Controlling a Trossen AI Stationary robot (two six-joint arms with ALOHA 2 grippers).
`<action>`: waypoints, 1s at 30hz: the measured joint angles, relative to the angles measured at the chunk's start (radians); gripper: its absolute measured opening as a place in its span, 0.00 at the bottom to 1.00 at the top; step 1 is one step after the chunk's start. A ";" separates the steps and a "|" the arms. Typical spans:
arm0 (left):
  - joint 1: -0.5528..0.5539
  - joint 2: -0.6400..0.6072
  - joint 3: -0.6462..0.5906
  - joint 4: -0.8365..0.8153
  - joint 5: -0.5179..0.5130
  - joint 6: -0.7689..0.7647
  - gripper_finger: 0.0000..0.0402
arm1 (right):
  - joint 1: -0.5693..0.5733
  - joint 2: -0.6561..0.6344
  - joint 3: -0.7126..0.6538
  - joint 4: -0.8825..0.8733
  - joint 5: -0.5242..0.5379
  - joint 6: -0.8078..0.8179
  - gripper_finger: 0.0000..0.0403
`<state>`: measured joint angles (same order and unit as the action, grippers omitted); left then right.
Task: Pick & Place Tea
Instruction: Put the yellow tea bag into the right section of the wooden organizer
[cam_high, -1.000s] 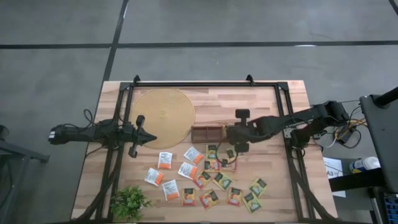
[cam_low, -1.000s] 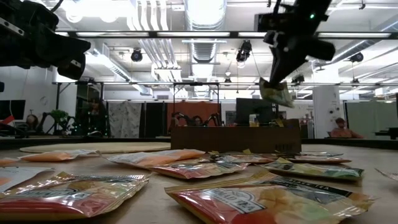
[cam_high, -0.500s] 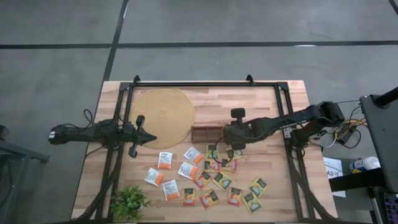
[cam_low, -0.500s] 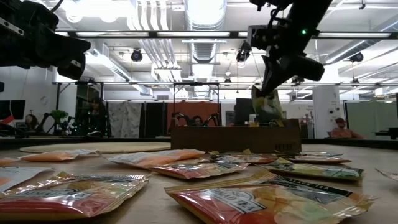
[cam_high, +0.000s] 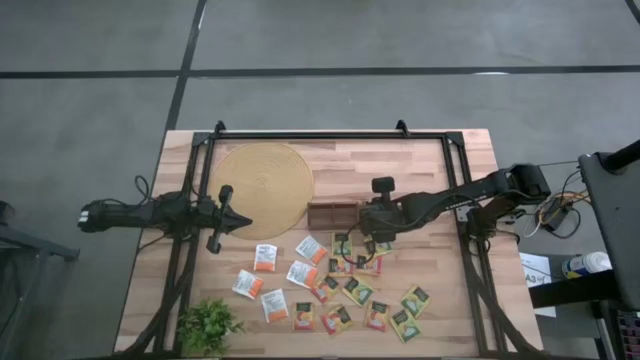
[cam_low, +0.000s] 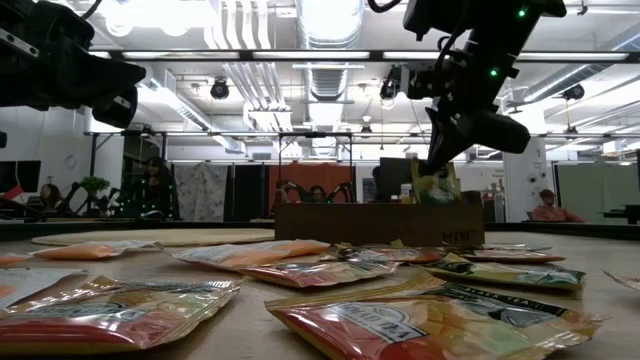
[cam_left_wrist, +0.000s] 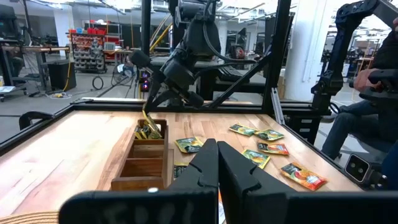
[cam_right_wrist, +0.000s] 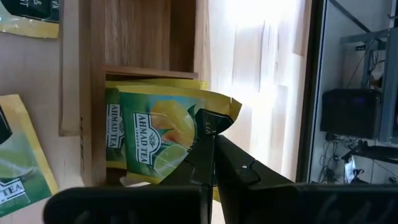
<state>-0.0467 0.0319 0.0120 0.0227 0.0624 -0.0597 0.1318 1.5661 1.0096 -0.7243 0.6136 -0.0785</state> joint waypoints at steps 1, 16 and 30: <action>0.000 0.000 0.000 0.000 0.000 0.000 0.00 | 0.000 0.000 0.000 0.003 0.000 0.003 0.02; 0.001 0.000 0.000 0.000 0.000 0.000 0.00 | -0.008 0.000 -0.011 -0.002 -0.011 0.079 0.21; 0.001 0.000 0.000 0.000 0.000 0.000 0.00 | -0.007 -0.034 0.063 -0.070 -0.100 0.050 0.33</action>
<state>-0.0460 0.0319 0.0120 0.0227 0.0624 -0.0597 0.1249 1.5323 1.0723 -0.7940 0.5139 -0.0283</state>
